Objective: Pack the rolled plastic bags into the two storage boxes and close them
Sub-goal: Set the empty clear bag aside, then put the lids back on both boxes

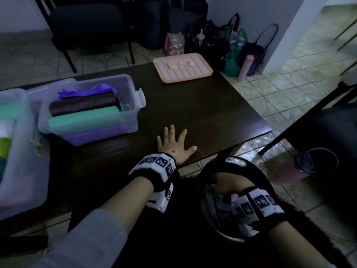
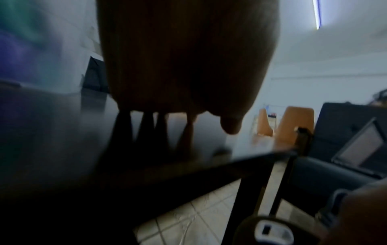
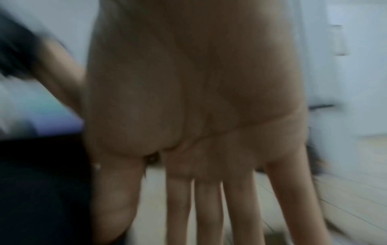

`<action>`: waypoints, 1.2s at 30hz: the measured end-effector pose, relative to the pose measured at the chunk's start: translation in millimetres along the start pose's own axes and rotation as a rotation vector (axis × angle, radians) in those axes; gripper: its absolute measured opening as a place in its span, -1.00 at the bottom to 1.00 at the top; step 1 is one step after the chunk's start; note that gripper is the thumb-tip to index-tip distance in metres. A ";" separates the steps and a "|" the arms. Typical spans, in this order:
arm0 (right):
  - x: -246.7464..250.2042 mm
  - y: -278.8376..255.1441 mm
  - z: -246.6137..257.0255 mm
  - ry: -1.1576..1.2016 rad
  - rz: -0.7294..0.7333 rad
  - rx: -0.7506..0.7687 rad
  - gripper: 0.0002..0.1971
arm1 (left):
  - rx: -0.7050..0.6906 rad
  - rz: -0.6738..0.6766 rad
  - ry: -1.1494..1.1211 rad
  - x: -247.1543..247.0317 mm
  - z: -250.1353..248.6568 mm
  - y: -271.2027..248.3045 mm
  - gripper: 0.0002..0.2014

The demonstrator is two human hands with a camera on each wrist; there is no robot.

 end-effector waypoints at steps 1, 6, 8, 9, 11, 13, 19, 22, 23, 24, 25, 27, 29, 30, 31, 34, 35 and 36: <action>11.2 -6.4 11.7 0.003 0.018 0.063 -0.62 | -0.011 0.046 -0.049 10.8 0.3 -1.8 -0.31; 74.5 -55.7 82.0 -0.027 0.071 0.336 -0.55 | -0.118 0.110 -0.203 90.5 10.8 -30.3 -0.47; 97.1 -70.7 111.1 -0.023 0.085 0.427 -0.55 | -0.116 0.096 -0.313 126.2 27.4 -49.3 -0.51; 108.5 -75.8 127.3 -0.045 0.080 0.467 -0.56 | -0.106 0.051 -0.347 145.3 40.2 -58.5 -0.52; 131.8 -83.5 161.5 -0.100 0.073 0.539 -0.59 | -0.085 -0.086 -0.406 184.0 72.9 -74.5 -0.56; 155.6 -85.4 195.2 -0.111 0.043 0.582 -0.58 | -0.035 -0.217 -0.426 217.3 113.6 -89.8 -0.59; 209.9 -81.6 304.4 -0.305 -0.129 0.665 -0.55 | 0.272 -0.447 -0.225 273.0 253.5 -120.4 -0.70; 231.1 -69.7 355.0 -0.265 -0.139 0.665 -0.61 | 0.414 -0.484 -0.194 275.2 308.0 -128.1 -0.67; 236.8 -63.3 369.5 -0.238 -0.133 0.659 -0.64 | 0.443 -0.480 -0.192 273.9 321.6 -128.8 -0.66; 242.5 -54.4 383.7 -0.216 -0.133 0.655 -0.69 | 0.468 -0.479 -0.192 272.3 332.9 -130.3 -0.69; 248.4 -44.5 397.3 -0.207 -0.137 0.652 -0.75 | 0.493 -0.480 -0.191 269.8 342.4 -131.1 -0.74; 257.4 -24.0 423.4 -0.222 -0.151 0.638 -0.84 | 0.539 -0.490 -0.189 264.8 359.0 -129.1 -0.79; 265.4 -6.3 447.6 -0.246 -0.187 0.626 -0.84 | 0.537 -0.485 -0.179 261.1 370.8 -122.6 -0.85; 269.9 2.2 458.6 -0.256 -0.224 0.628 -0.82 | 0.508 -0.491 -0.180 260.6 374.2 -119.5 -0.78; 274.1 11.4 468.2 -0.269 -0.264 0.632 -0.79 | 0.485 -0.475 -0.174 260.4 376.3 -117.3 -0.70; 281.4 42.6 490.2 -0.336 -0.373 0.602 -0.74 | 0.408 -0.394 -0.180 259.2 384.0 -111.0 -0.66; 283.4 54.6 495.7 -0.373 -0.401 0.583 -0.71 | 0.389 -0.356 -0.181 258.7 387.5 -107.9 -0.66; 284.7 66.5 501.0 -0.413 -0.424 0.566 -0.67 | 0.372 -0.324 -0.179 258.7 390.4 -105.4 -0.66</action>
Point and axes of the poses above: each hand's wrist, its own y-axis towards the middle knuckle, its own x-axis out of the back of the hand, z = x × y, the point moved 5 cm from there along y, towards the middle knuckle, and after that the axes turned 3 degrees about -z, right-handed, at the moved point
